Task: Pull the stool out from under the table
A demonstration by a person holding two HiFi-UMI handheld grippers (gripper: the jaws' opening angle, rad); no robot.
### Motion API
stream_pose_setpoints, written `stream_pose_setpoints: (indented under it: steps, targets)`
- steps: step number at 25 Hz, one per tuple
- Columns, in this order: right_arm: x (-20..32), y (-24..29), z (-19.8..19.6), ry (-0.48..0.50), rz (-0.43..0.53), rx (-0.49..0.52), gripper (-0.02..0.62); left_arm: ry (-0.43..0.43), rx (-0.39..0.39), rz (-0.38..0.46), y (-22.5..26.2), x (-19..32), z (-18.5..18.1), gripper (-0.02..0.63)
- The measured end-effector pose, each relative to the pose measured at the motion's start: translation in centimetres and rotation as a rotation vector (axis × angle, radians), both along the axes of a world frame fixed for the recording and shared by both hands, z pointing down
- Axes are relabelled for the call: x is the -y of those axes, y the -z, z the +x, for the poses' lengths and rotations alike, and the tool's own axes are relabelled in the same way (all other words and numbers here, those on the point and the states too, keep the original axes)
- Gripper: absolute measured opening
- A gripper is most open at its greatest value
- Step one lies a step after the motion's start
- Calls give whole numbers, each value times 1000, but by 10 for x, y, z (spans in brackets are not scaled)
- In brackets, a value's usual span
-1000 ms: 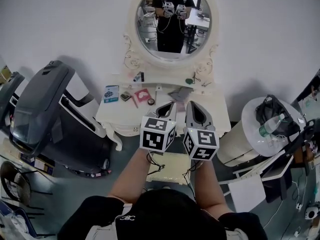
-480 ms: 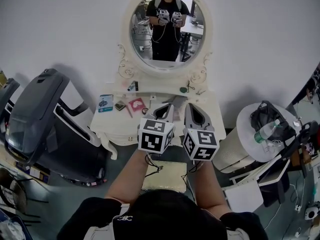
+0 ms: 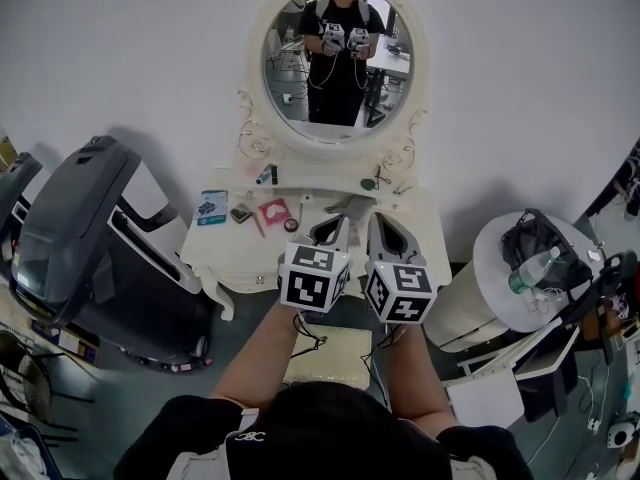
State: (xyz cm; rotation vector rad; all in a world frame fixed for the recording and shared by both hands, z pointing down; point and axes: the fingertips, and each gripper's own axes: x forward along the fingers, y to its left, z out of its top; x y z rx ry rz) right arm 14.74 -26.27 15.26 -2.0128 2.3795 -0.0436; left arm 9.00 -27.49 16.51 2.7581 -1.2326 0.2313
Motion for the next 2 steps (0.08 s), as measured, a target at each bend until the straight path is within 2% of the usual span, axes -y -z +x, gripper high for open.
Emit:
stream_pose_setpoints:
  steps: [2]
  targets:
    - [0,-4,-2,9,-11,4,8,2,11,-1,-2,-2,1,-2]
